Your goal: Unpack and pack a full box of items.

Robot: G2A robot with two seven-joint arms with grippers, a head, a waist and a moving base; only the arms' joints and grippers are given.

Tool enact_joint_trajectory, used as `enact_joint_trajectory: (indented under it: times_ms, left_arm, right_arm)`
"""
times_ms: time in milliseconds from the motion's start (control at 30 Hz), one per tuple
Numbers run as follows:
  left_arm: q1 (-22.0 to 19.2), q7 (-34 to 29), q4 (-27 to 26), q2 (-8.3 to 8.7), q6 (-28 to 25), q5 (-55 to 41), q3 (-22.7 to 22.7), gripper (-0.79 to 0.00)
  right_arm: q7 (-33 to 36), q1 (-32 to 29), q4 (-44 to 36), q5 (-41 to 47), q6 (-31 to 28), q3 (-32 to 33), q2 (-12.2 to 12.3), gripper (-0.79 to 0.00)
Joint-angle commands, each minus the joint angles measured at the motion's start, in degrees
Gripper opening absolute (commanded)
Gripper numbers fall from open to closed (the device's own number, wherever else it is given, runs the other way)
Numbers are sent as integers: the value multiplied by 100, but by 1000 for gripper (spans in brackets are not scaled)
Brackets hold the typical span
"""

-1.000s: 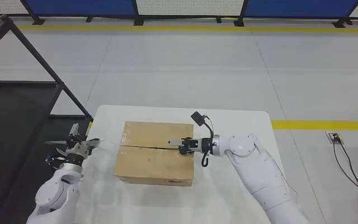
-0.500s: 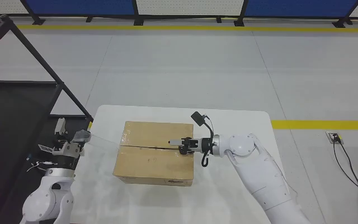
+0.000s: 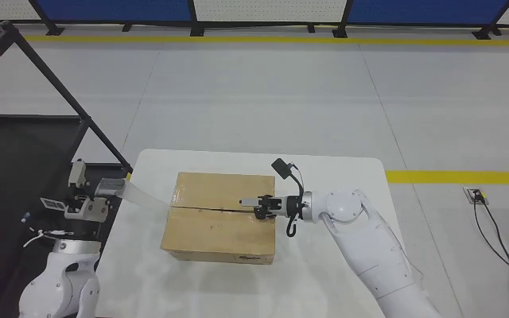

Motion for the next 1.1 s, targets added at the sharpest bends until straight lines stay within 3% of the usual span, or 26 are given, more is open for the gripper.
enact_joint_trajectory:
  times_ms: [0,300,533,1067]
  left_arm:
    - [3,46,-144,-1,74,265,52,0]
    - [-133,227,-532,-24,430,1314,517,0]
    - [-247,131,-753,-41,687,1846,837,0]
    - [-663,-70,-688,-99,1078,2731,1521,0]
  right_arm:
    - [0,0,0,0,0,0,0,0]
    - [0,0,0,0,0,0,0,0]
    - [-250,-337,-481,-64,26,118,84,0]
    - [-363,-681,-989,-127,215,309,247,0]
